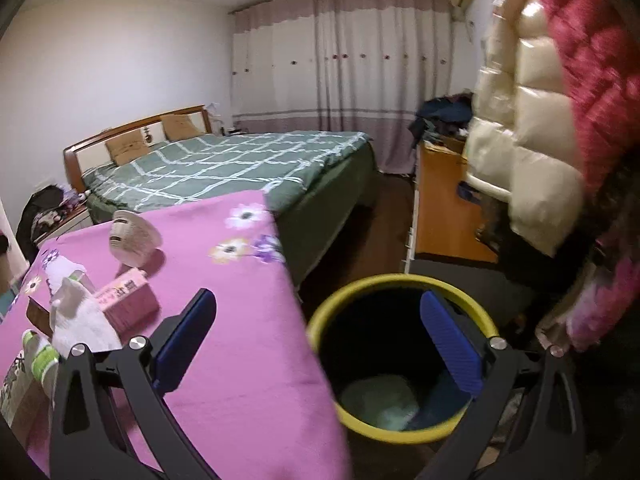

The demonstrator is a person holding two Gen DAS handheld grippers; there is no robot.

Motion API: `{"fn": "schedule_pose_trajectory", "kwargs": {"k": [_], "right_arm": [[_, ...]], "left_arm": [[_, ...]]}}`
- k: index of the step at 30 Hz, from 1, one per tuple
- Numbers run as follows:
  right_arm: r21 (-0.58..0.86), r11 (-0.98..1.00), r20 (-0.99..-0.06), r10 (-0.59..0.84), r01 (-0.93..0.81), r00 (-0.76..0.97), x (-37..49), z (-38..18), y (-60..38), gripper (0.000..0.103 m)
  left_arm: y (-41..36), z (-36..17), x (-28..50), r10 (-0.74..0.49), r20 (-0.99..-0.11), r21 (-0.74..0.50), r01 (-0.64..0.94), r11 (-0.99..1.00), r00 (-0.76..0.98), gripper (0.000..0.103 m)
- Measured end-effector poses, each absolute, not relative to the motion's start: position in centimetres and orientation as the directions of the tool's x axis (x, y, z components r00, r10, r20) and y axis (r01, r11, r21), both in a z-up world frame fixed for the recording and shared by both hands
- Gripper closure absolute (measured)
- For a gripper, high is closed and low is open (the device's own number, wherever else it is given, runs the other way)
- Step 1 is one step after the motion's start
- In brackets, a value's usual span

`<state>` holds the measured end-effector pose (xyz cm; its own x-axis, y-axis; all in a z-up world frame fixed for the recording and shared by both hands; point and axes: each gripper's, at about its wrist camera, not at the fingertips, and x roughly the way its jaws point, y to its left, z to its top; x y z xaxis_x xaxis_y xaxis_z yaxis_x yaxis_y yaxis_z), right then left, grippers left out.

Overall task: Collect trash
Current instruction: 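Grasp the white paper cup with the left gripper, then carry the paper cup over the yellow bin and open the left gripper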

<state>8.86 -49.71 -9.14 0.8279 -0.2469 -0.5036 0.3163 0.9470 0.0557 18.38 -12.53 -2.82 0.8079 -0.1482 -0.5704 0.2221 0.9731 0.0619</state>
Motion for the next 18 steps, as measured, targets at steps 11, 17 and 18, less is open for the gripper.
{"fn": "schedule_pose_trajectory", "kwargs": {"k": [11, 17, 18], "right_arm": [[0.066, 0.887, -0.496, -0.369, 0.458, 0.786, 1.3, -8.9, -55.7, 0.005], [0.06, 0.849, -0.531, -0.419, 0.526, 0.737, -1.2, -9.9, -58.5, 0.005], [0.067, 0.842, -0.537, -0.422, 0.535, 0.731, -1.5, -10.1, -58.9, 0.005]], "left_arm": [[-25.9, -1.0, 18.1, -0.351, -0.595, 0.065, 0.478, 0.876, 0.723, 0.039], [-36.6, -4.6, 18.6, -0.428, -0.668, 0.058, 0.616, 0.786, 0.609, 0.039], [-38.0, -5.3, 18.7, -0.432, -0.682, 0.057, 0.631, 0.774, 0.591, 0.039]]}}
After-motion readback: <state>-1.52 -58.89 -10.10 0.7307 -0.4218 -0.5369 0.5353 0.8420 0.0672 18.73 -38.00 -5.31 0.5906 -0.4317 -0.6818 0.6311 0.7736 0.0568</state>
